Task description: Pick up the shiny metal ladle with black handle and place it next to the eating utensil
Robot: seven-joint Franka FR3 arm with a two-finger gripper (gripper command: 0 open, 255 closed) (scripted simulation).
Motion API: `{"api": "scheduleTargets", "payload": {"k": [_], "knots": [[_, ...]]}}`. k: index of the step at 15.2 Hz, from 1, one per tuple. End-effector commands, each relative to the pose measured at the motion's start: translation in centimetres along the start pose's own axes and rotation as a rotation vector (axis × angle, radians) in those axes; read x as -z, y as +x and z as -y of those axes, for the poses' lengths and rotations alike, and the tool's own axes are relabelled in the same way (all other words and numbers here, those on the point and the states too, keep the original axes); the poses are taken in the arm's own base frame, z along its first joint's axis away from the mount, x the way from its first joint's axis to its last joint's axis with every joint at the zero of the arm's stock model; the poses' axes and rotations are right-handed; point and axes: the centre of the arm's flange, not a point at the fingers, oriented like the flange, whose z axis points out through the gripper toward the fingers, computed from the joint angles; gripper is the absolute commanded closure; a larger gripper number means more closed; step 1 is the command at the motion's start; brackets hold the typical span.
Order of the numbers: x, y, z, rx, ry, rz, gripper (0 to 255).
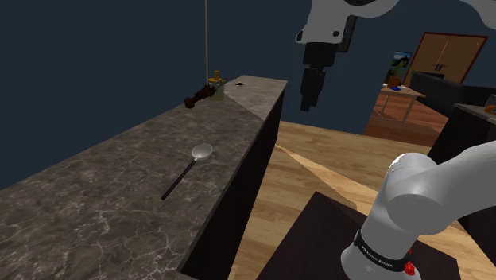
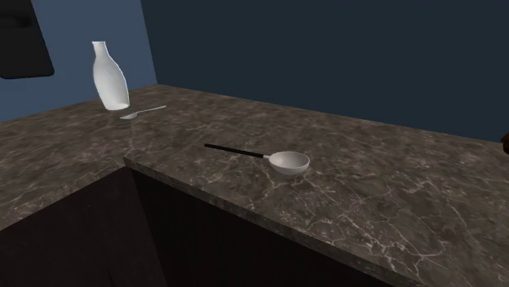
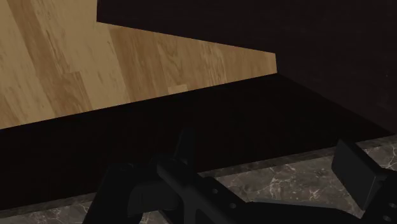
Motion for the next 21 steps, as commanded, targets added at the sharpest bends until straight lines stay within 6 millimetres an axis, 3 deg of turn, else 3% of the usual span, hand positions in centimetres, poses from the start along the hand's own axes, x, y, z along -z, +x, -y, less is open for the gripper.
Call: {"api": "scheduleTargets", "payload": {"k": [1, 11, 21], "knots": [[0.0, 0.0, 0.0, 0.0, 0.0, 0.0, 0], [-6.4, 8.5, 8.3, -0.378, -0.017, 0.014, 0], [-13.0, 19.3, 12.8, -0.756, -0.034, 0.028, 0]]}}
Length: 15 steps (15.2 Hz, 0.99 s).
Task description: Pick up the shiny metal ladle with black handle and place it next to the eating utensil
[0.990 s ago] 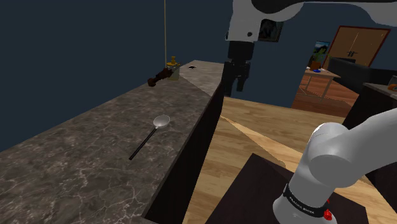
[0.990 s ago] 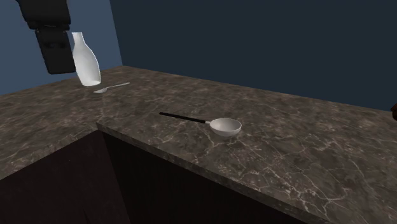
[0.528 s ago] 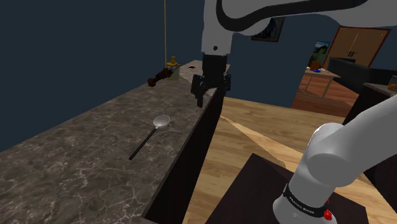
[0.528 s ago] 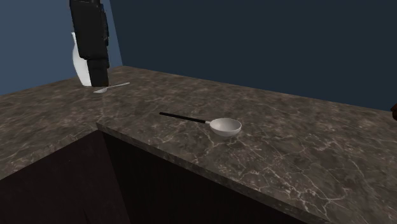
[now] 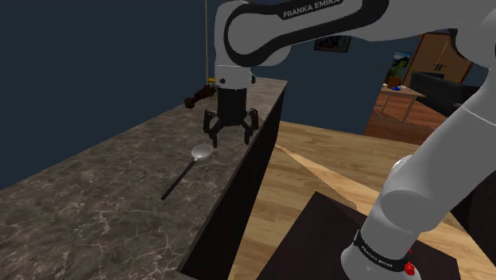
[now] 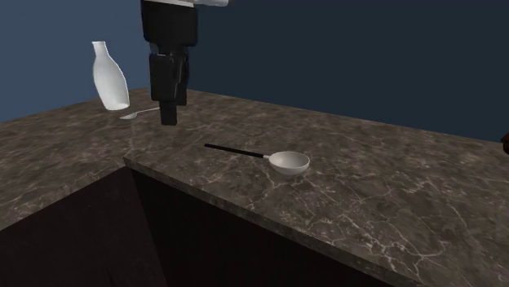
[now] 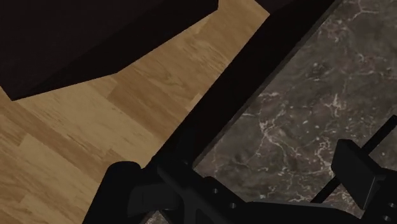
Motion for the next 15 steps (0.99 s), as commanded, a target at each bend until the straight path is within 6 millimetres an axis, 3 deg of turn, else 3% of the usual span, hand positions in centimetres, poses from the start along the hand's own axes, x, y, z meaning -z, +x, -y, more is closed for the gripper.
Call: {"api": "scheduleTargets", "payload": {"k": [1, 8, 15], "knots": [[-1.3, 1.6, 2.4, -0.082, -0.001, 0.004, 0], [-5.7, 7.7, 8.1, -0.346, -0.013, 0.014, 0], [-10.3, 15.0, 11.9, -0.611, -0.025, 0.024, 0]]}}
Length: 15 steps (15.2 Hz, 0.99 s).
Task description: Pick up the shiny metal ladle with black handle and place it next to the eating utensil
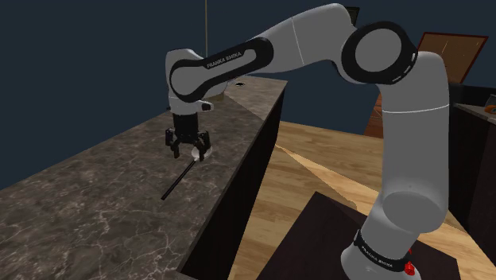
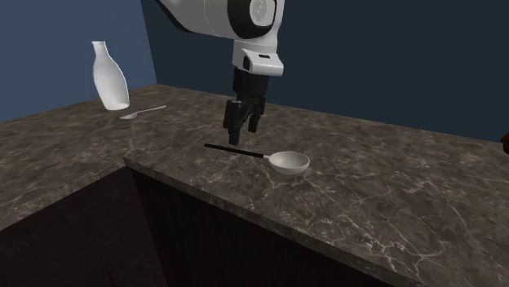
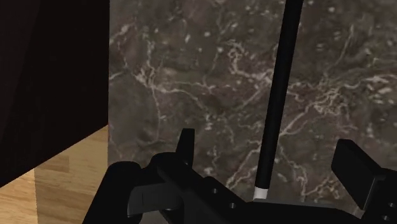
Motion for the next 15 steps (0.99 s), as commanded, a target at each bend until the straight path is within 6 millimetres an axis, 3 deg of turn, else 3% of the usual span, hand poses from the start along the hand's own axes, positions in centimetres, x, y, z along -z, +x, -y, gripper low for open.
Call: {"api": "scheduleTargets", "payload": {"k": [1, 9, 15], "knots": [[-1.1, 1.2, 1.6, -0.064, -0.002, 0.001, 0], [-5.1, 1.2, 1.6, -0.064, -0.002, 0.001, 0], [-5.1, 1.2, 1.6, -0.064, -0.002, 0.001, 0]]}}
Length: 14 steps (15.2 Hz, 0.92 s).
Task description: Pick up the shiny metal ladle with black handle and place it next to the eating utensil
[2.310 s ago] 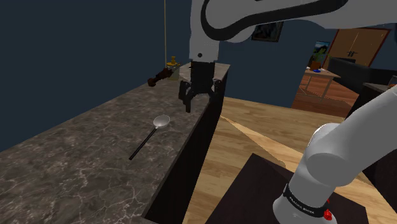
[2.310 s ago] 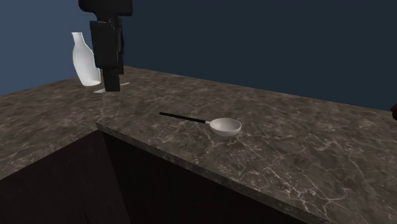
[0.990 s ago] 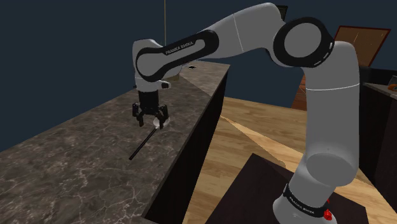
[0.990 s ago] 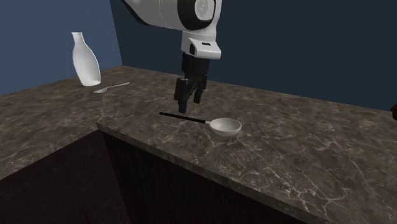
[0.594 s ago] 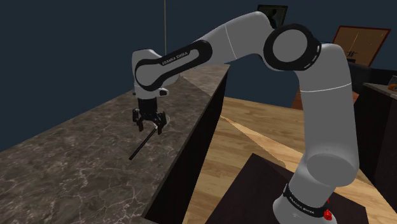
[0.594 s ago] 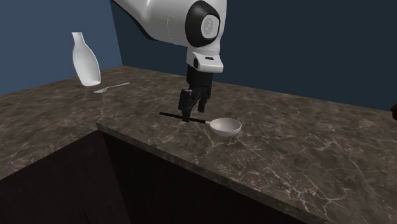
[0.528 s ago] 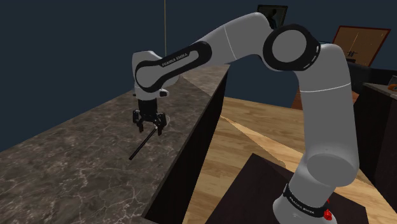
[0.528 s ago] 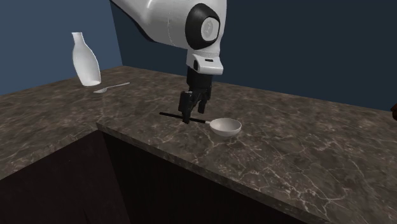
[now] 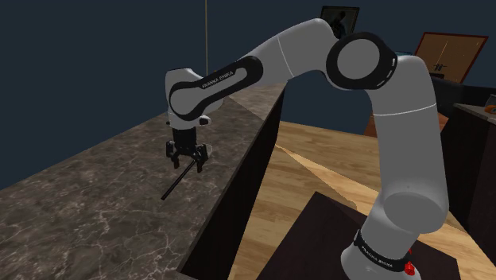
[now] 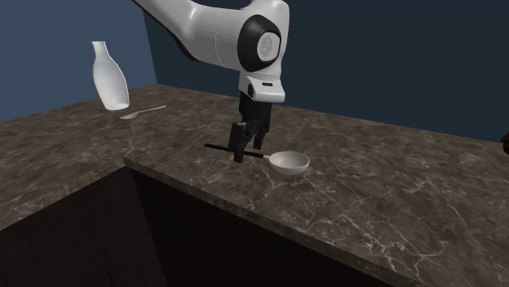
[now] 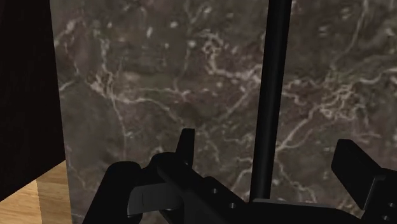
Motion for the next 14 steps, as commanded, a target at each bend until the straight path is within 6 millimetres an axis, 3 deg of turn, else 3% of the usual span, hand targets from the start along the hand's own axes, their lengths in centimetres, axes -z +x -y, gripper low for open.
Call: {"api": "scheduleTargets", "payload": {"k": [1, 2, 11, 14], "knots": [[0.0, 0.0, 0.0, 0.0, 0.0, 0.0, 0], [0.0, 0.0, 0.0, 0.0, 0.0, 0.0, 255], [0.0, 0.0, 0.0, 0.0, 0.0, 0.0, 255], [1.6, -0.2, -0.1, 0.0, 0.0, 0.0, 255]]}}
